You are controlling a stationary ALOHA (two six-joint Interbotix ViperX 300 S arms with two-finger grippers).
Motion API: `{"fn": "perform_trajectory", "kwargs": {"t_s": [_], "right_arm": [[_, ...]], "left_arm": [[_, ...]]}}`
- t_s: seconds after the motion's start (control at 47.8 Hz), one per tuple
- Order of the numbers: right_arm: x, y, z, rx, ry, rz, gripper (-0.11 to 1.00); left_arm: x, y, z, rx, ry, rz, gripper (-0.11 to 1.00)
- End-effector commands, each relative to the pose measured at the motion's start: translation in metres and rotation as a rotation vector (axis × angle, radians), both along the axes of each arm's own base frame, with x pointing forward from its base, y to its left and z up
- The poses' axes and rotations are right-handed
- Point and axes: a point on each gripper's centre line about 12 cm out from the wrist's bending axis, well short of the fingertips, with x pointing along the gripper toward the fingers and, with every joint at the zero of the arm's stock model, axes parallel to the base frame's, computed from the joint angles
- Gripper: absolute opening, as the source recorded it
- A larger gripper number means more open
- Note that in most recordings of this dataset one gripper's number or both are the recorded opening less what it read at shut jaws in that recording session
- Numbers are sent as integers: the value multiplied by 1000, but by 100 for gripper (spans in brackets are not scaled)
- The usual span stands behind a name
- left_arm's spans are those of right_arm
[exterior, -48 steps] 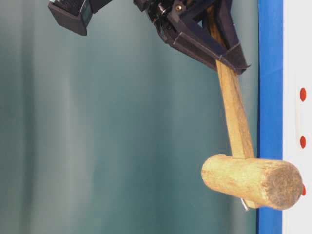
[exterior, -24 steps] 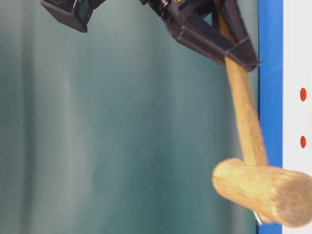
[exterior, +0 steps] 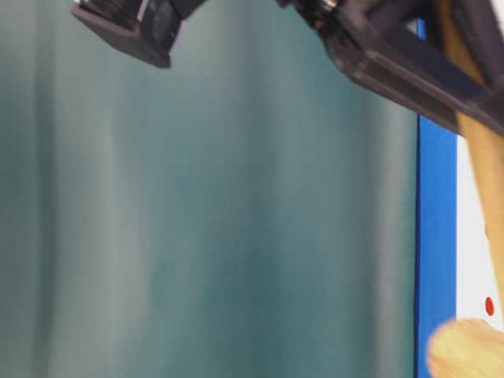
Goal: Hit the mark with a hammer.
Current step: 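Lower the mallet with the right gripper onto the table below the board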
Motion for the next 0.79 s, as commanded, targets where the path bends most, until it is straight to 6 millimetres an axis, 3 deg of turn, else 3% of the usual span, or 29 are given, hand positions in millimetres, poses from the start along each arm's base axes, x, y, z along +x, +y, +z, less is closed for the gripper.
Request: {"fn": "perform_trajectory", "kwargs": {"t_s": [0.0,0.376,0.774], "right_arm": [[12,10,16,16,-58,-10,8],[25,28,2,31,-35,-5,8],[36,45,-41,27,57,-5,8]], "left_arm": [[5,2,13,37,-44,-8,89],[4,2,12,51,-55,-12,89],[3,2,10,43,-50,-9,89]]}}
